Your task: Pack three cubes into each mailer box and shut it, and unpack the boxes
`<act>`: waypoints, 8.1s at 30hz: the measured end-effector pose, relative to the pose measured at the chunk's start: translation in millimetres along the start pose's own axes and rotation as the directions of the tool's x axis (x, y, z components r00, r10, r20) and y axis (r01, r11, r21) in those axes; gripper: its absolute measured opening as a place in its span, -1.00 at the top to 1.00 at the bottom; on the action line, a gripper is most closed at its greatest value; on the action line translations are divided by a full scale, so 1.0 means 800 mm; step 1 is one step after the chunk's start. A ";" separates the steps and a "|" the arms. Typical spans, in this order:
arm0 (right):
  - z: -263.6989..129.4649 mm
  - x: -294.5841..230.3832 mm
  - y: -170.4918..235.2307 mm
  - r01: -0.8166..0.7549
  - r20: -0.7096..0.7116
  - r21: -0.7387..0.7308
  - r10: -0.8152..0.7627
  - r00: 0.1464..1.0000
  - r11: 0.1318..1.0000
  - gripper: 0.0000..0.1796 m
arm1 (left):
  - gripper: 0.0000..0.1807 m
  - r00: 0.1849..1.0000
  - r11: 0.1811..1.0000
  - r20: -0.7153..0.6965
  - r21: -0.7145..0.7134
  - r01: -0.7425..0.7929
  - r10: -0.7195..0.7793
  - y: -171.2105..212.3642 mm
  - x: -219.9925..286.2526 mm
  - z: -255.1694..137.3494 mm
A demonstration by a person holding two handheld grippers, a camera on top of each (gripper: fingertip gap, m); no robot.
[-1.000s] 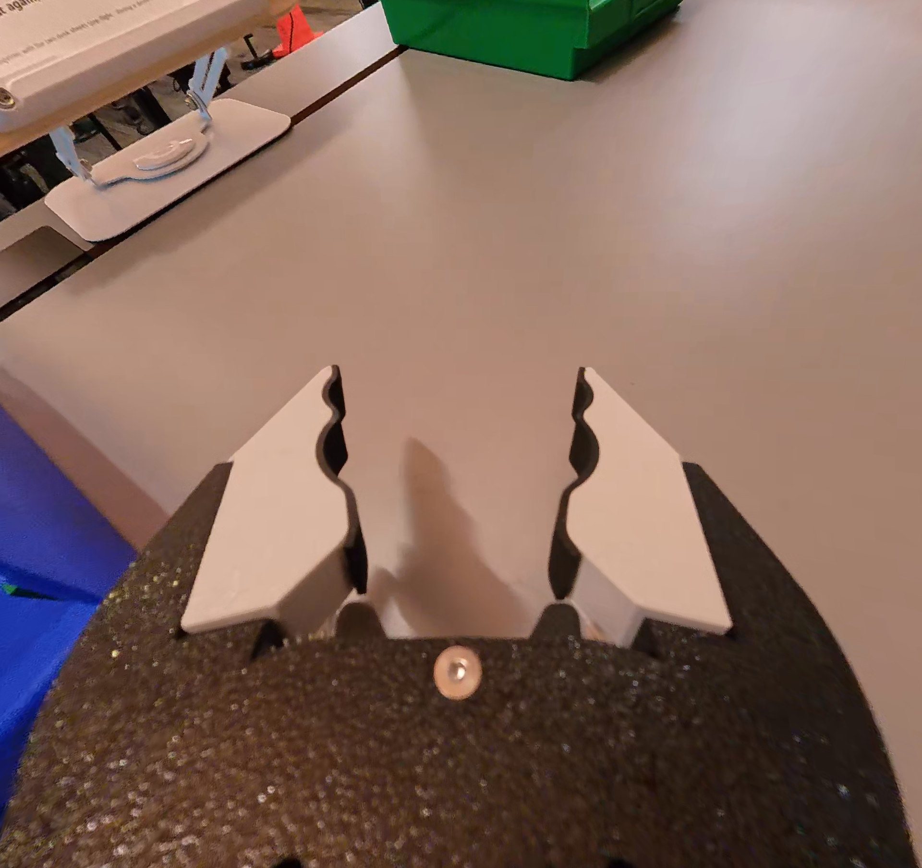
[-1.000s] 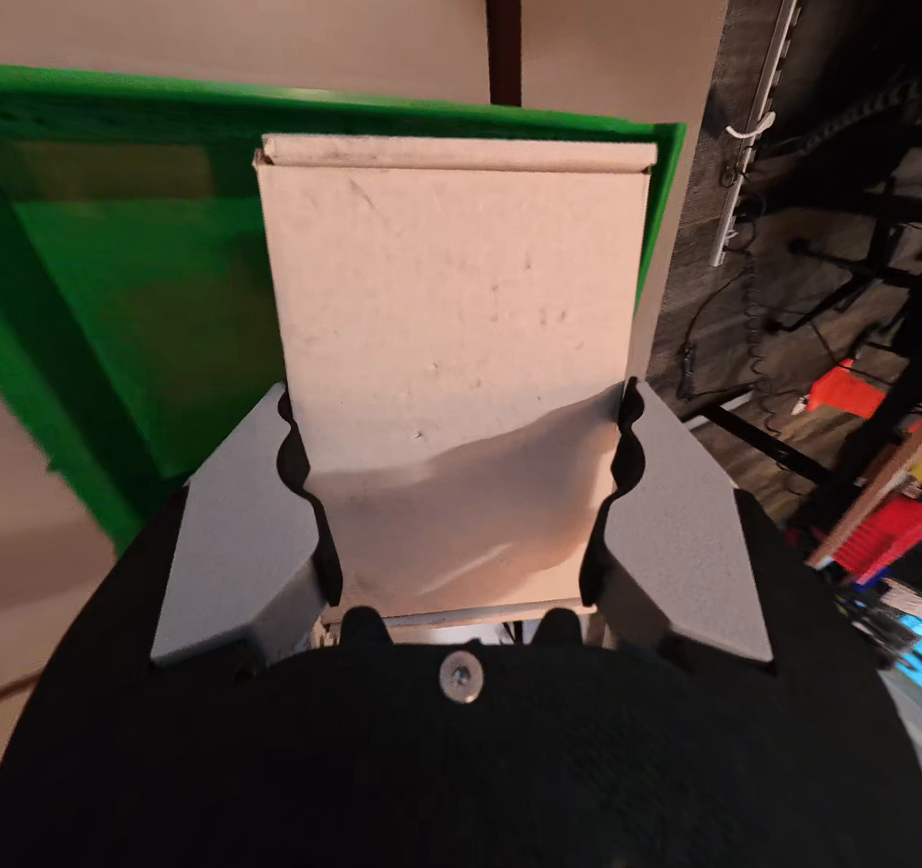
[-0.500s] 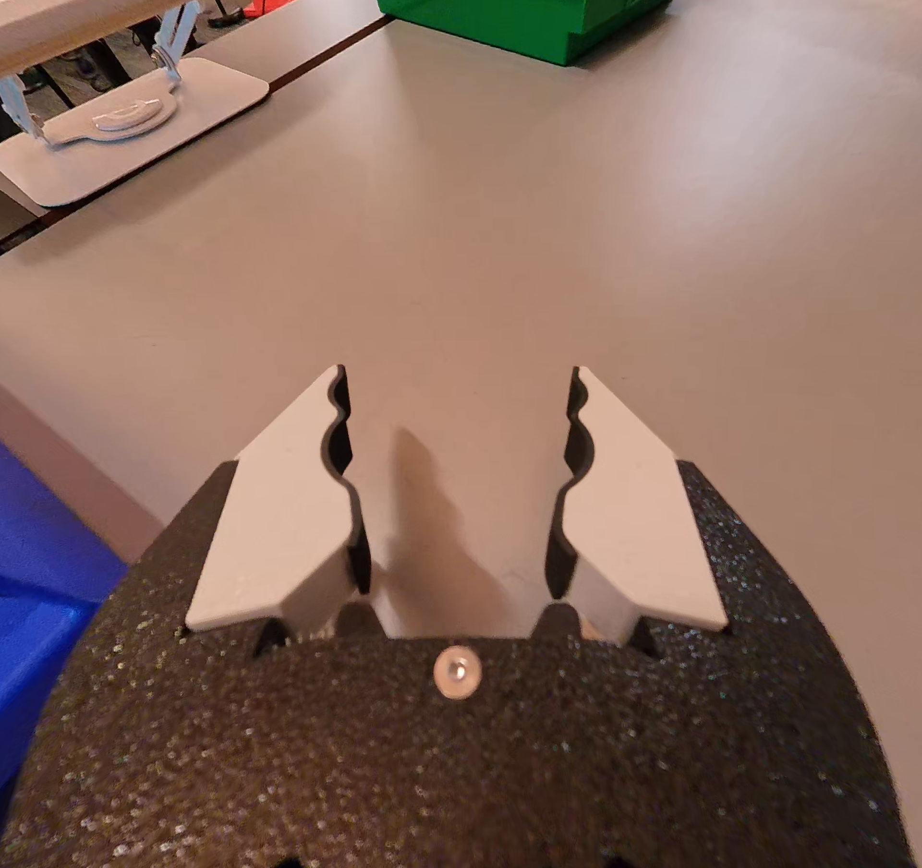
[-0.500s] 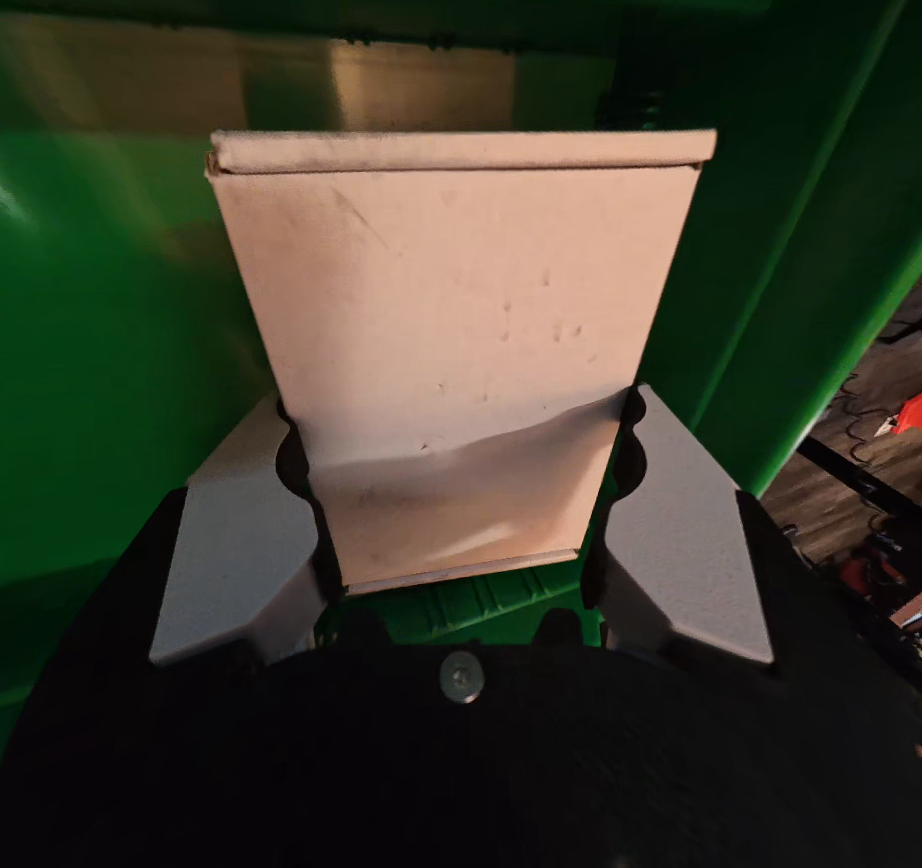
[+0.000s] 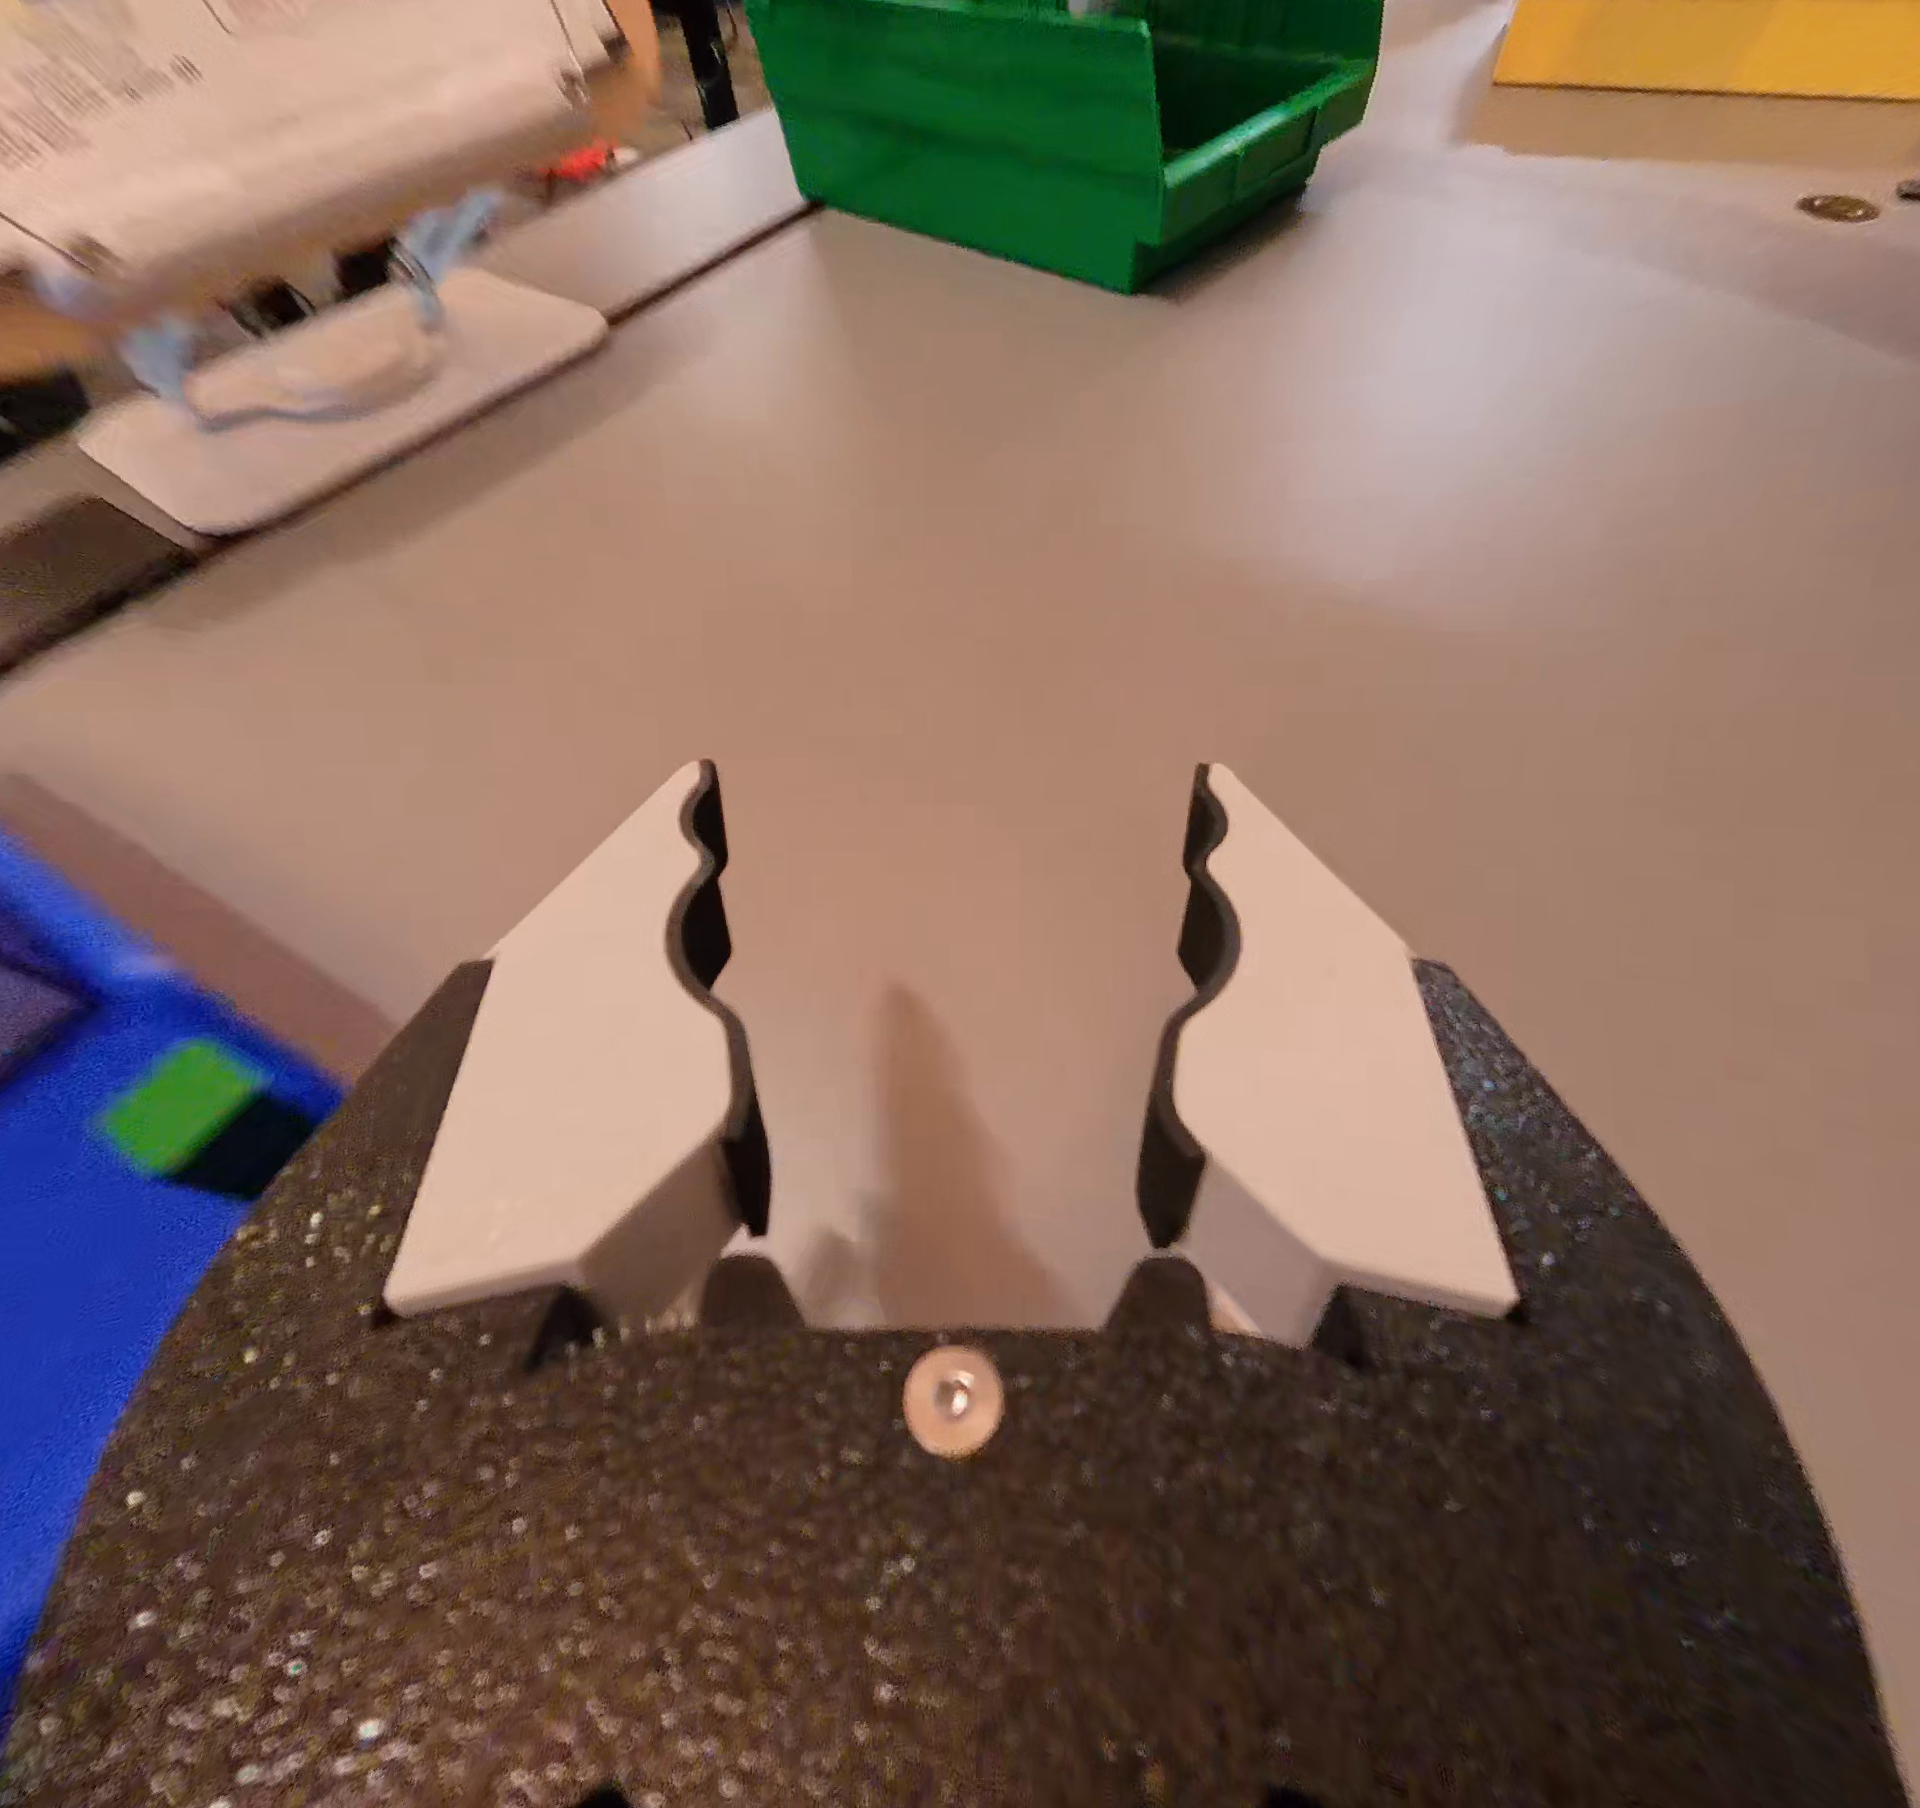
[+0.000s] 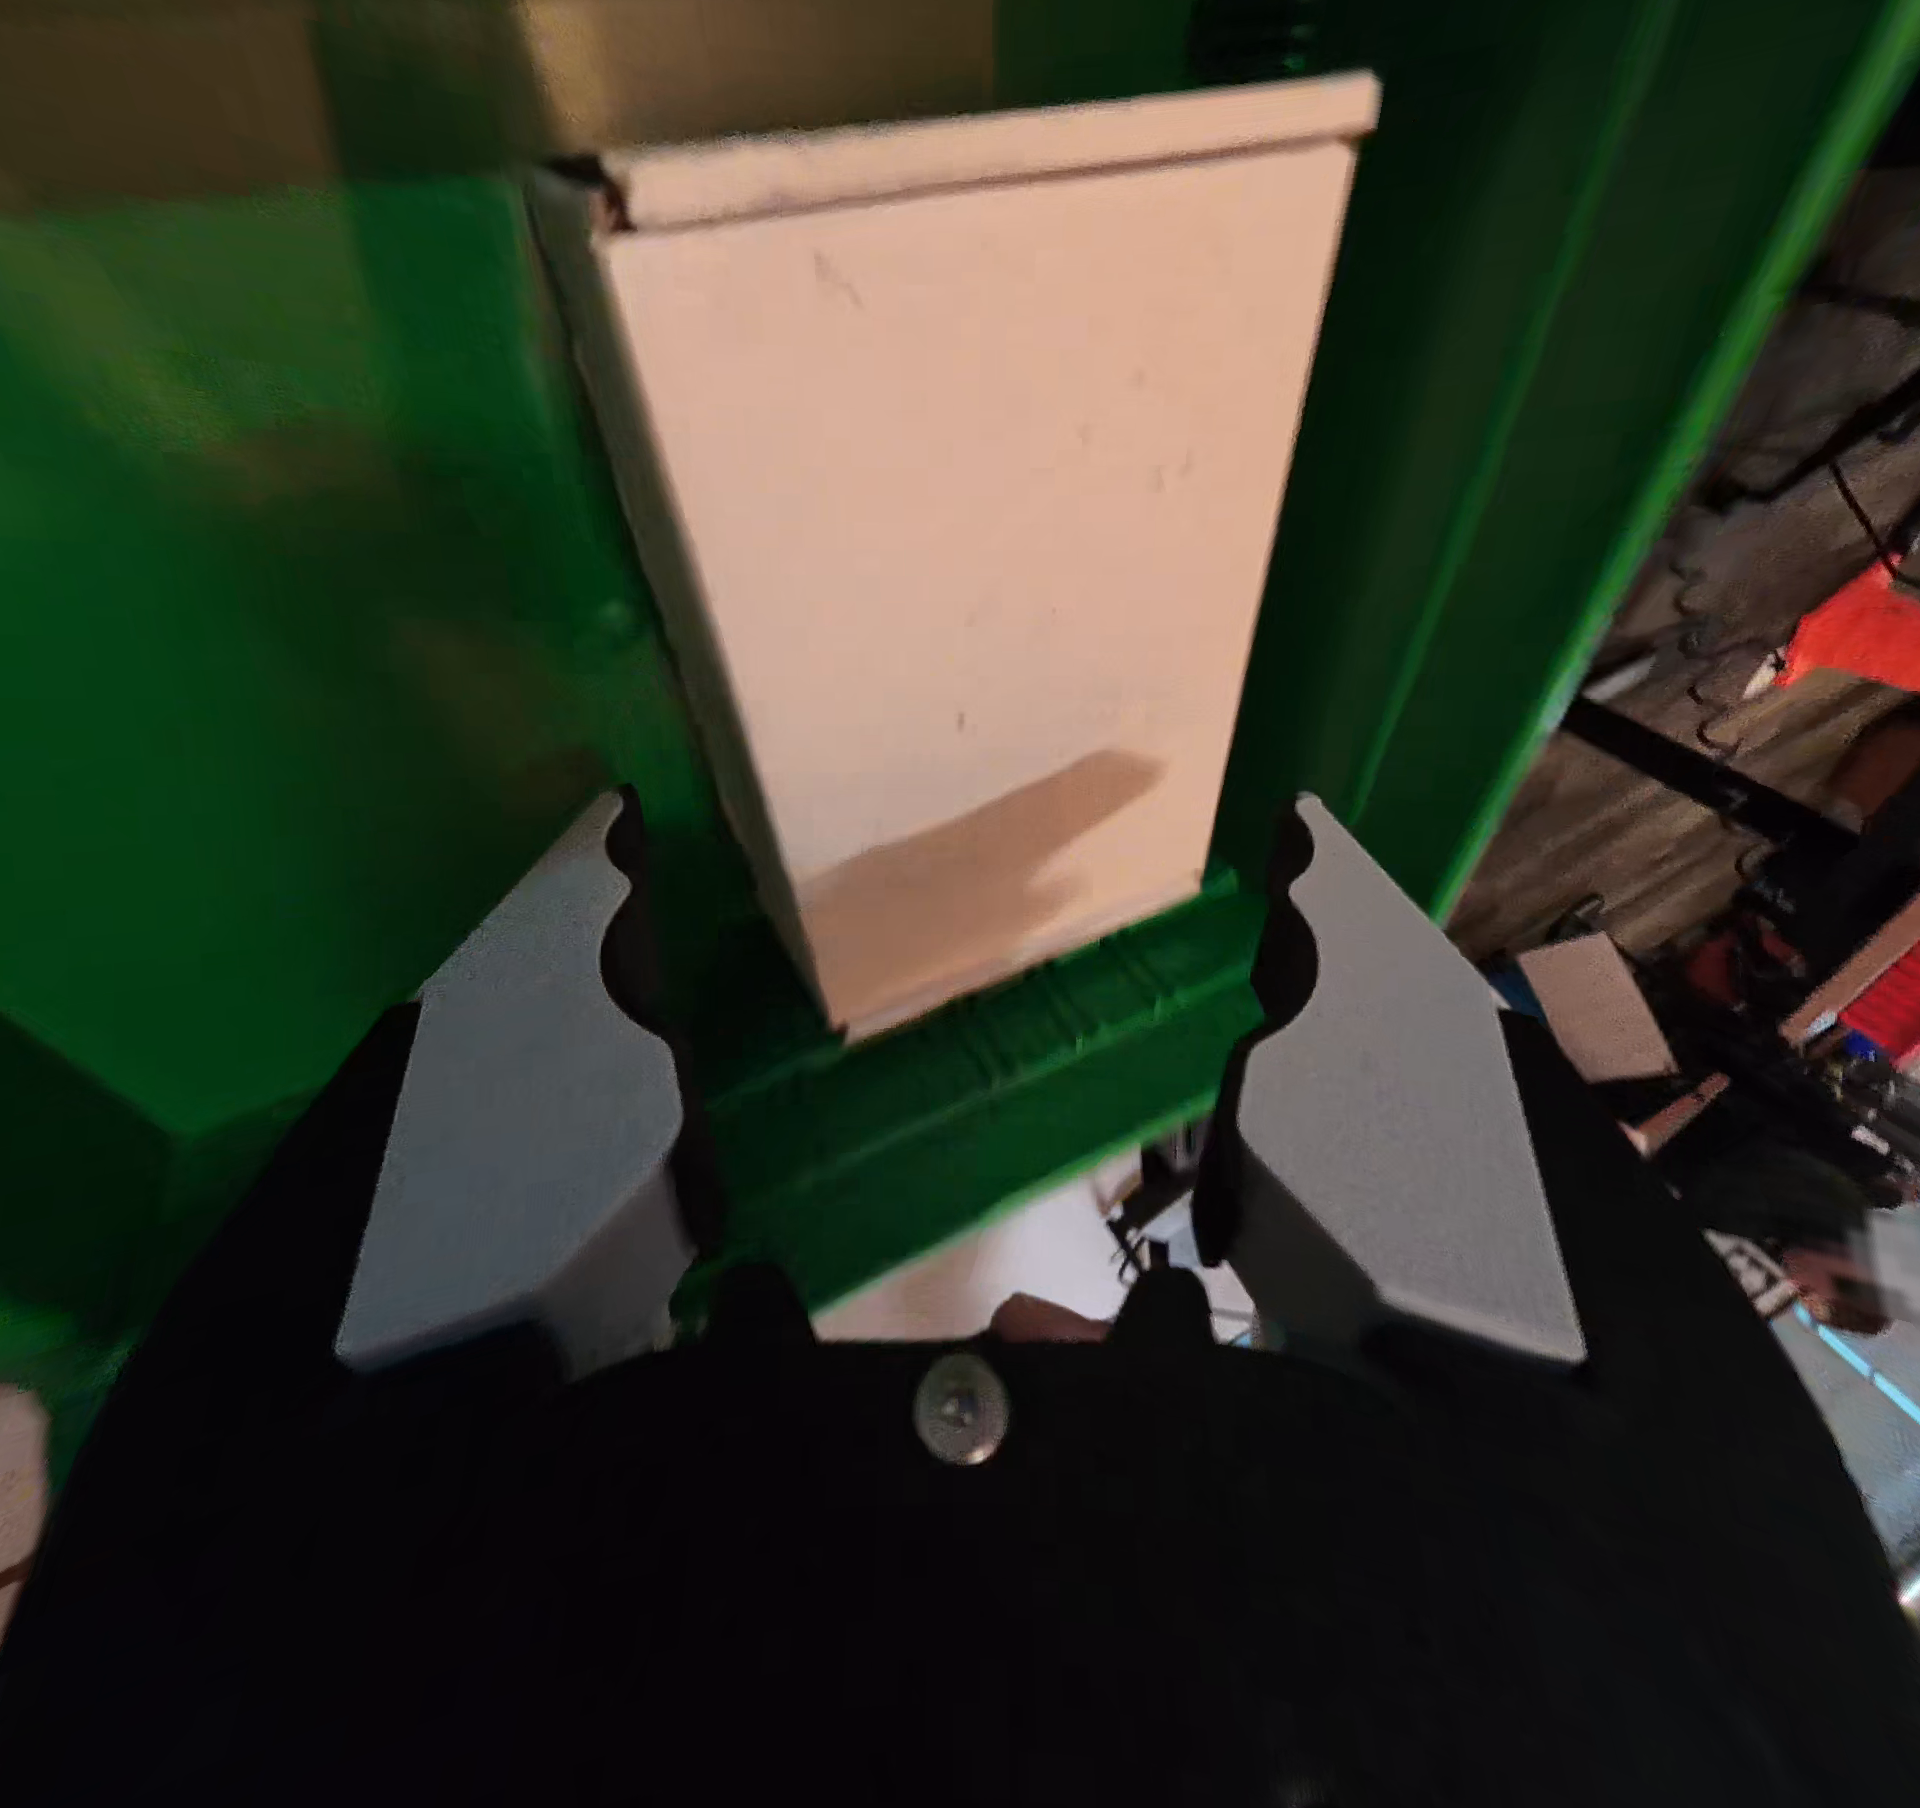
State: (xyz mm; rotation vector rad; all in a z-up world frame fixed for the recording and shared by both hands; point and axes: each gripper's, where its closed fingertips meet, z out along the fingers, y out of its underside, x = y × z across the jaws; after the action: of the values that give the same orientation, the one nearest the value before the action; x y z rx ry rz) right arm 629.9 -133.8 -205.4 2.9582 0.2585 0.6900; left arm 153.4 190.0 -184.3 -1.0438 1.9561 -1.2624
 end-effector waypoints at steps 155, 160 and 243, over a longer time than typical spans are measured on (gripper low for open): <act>-0.314 -0.419 -0.270 0.675 -0.808 0.466 -0.035 0.588 0.572 0.12 | 0.23 0.629 0.608 0.095 0.178 -0.773 0.772 -0.016 0.074 0.138; -0.303 -0.432 -0.275 0.728 -0.861 0.378 -0.073 0.504 0.572 0.20 | 0.23 0.630 0.609 0.094 0.177 -0.773 0.771 -0.017 0.074 0.139; -0.326 -0.401 -0.254 0.515 -0.741 0.488 0.023 0.672 0.705 1.00 | 0.14 0.615 0.598 0.110 0.152 -0.787 0.781 -0.028 0.063 0.153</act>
State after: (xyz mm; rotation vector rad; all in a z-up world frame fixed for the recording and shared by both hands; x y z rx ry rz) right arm 201.0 19.8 -136.8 2.9019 1.2270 2.0526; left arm 230.9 84.4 -213.2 -0.0212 1.8701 -0.8591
